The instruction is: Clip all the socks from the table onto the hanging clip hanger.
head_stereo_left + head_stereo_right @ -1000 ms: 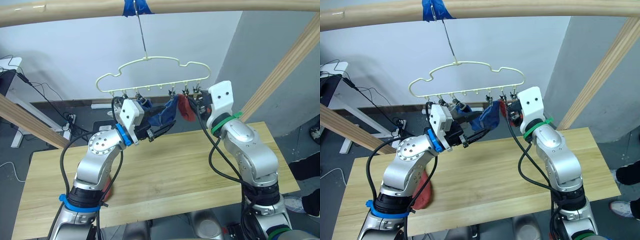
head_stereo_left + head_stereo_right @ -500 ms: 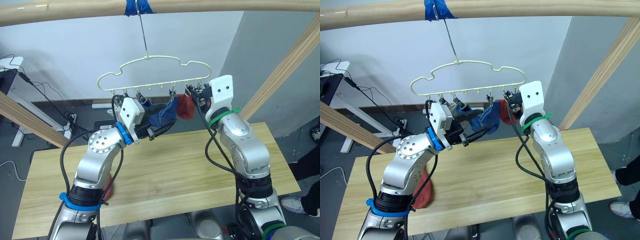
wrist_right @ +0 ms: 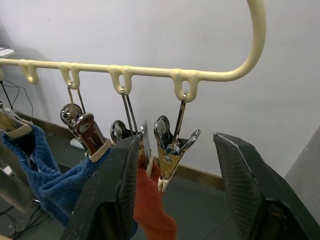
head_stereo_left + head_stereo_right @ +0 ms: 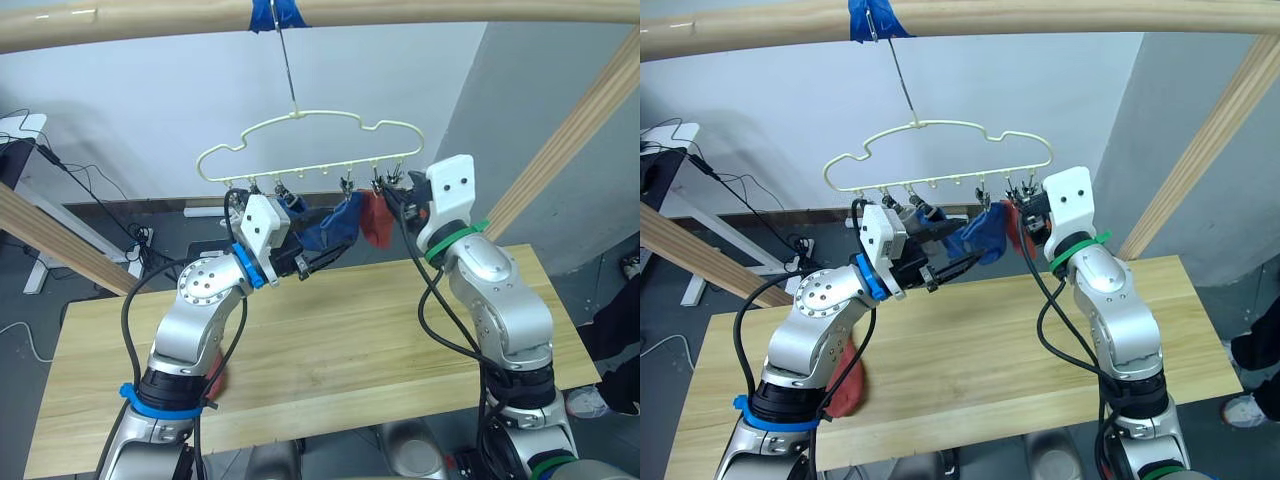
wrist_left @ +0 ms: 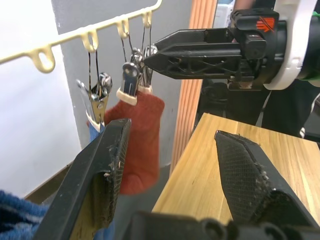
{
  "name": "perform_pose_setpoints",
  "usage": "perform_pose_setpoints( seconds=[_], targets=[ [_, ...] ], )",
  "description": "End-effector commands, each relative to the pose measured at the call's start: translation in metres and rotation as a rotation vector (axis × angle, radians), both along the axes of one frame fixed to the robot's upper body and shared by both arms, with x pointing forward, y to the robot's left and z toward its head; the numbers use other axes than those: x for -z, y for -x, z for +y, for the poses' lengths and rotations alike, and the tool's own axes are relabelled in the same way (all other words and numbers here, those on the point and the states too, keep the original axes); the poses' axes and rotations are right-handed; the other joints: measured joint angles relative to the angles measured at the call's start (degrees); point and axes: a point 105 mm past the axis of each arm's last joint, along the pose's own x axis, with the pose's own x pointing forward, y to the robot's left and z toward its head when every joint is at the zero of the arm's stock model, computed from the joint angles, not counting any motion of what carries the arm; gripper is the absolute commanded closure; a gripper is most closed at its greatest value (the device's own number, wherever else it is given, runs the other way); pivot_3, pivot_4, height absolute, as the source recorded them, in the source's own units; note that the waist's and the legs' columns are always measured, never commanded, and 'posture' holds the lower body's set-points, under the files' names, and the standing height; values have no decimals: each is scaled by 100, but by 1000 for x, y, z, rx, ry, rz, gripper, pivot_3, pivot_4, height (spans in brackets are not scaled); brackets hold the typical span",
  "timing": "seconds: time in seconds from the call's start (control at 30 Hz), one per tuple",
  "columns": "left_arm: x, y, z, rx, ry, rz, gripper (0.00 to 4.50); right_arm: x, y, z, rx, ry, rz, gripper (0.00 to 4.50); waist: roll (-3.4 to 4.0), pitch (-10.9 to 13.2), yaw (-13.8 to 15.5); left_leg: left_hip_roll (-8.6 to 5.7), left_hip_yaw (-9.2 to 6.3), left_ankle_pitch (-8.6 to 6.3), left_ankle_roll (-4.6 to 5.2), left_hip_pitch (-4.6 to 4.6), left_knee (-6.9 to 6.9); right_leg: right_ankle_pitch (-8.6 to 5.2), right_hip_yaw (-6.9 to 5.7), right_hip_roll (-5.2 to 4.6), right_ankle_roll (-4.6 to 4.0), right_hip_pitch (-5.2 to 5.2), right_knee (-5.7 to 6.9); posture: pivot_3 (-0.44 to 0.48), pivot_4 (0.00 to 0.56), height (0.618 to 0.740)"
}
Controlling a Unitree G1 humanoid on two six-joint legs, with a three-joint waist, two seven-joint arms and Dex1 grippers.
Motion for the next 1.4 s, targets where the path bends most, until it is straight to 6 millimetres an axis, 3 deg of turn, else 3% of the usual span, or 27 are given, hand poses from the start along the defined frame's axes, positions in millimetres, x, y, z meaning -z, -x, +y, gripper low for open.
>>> perform_pose_setpoints(
  seconds=[0.03,0.2,0.57,1.4],
  targets=[
    [-9,3,-3,20,3,-47,1521,-10,8,4,-22,2,-47,2049,0,0,-2,0,1,0,0,0,0,0,1,0,0,0,0,-279,227,740],
    [-17,7,-3,59,36,-52,1521,-4,-1,1,16,30,-26,2049,0,0,0,0,0,0,0,-1,0,0,1,-1,0,0,-1,-279,227,740],
    [-17,7,-3,51,24,-55,1521,-14,-17,-2,82,-28,-34,2049,0,0,-3,0,1,0,0,-1,0,0,2,-1,0,0,-1,-271,227,740],
    [-13,5,-3,46,15,-46,1521,-22,-6,10,64,-279,83,2049,1,-1,-7,2,0,0,0,0,-1,0,1,-1,-1,-1,1,-280,229,740]
  ],
)
